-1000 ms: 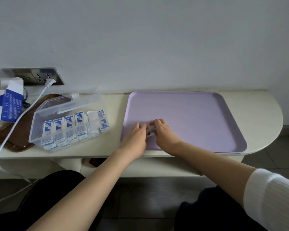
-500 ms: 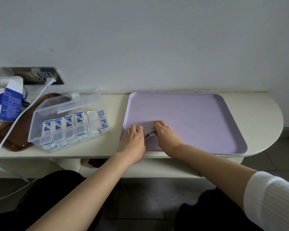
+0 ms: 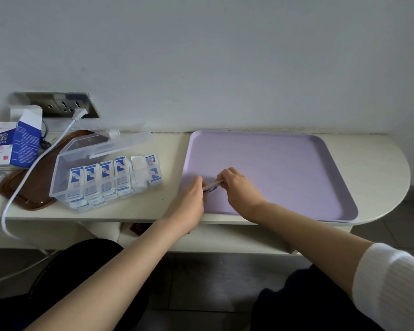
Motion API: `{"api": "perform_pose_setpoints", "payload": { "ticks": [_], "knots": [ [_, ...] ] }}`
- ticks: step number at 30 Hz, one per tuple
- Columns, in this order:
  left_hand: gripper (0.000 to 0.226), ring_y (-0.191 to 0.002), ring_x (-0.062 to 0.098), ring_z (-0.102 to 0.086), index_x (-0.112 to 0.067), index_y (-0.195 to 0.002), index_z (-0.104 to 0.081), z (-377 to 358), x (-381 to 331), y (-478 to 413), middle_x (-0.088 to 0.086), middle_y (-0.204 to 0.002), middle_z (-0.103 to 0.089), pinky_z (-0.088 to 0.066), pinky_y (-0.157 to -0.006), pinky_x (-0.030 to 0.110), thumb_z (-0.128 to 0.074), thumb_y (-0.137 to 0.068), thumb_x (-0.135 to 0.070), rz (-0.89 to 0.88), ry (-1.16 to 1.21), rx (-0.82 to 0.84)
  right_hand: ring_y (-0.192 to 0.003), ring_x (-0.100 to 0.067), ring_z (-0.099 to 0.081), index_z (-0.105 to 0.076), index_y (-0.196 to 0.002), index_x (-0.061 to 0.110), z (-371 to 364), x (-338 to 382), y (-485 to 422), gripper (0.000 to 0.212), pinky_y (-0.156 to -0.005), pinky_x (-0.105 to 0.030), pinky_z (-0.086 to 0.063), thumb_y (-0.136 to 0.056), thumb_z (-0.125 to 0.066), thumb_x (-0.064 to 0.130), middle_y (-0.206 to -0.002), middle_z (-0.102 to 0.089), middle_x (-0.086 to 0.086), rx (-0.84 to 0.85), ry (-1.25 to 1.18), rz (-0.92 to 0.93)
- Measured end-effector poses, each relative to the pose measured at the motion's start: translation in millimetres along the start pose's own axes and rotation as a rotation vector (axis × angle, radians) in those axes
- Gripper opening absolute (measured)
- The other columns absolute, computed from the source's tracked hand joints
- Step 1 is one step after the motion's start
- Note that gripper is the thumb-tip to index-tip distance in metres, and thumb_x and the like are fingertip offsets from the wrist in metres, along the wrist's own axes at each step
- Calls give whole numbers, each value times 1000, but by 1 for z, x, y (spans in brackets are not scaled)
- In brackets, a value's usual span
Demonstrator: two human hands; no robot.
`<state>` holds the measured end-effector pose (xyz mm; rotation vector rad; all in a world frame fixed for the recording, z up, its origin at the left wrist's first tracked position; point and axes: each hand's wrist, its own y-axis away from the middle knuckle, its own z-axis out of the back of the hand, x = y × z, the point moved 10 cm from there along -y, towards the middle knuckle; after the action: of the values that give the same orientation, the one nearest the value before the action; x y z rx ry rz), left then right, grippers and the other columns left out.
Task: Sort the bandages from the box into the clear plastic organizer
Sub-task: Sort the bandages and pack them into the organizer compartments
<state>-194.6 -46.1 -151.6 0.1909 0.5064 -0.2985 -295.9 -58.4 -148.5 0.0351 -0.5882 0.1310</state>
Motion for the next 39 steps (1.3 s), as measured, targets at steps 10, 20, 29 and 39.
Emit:
{"api": "perform_pose_setpoints", "payload": {
  "ticks": [10,20,29,39],
  "knots": [
    [21,-59,17,-57,-13,-96,-64,52,16,23,-10,-74,-62,-52,-66,35,-43,-97,-10,-52,190,-51,-70,-16,-66,-65,-93,6,17,38,8,16,-64,-22,-56,-91,-50,1,-84,-68,-7,105,-324,10],
    [34,-60,7,-45,-31,-68,-42,74,47,59,-11,-61,-46,-34,-59,24,-40,-98,-16,-82,45,5,-93,-28,-54,-44,-110,11,-25,108,30,16,-66,-28,-30,-99,-33,17,-107,-55,-6,219,314,365],
    [12,-66,10,-53,-27,-88,-37,109,73,78,-6,-78,-59,-44,-63,35,-37,-100,-25,-82,-18,-49,-70,-19,-61,-55,-106,10,-32,152,22,19,-70,-30,-49,-100,-39,18,-87,-53,5,184,2,338],
    [11,-63,12,-54,-28,-91,-45,150,93,73,-5,-75,-60,-41,-56,32,-37,-99,-29,-103,-94,-188,-87,-24,-59,-53,-118,11,-13,198,7,25,-72,-32,-46,-97,-46,23,-106,-63,-3,-79,55,404]
  ]
}}
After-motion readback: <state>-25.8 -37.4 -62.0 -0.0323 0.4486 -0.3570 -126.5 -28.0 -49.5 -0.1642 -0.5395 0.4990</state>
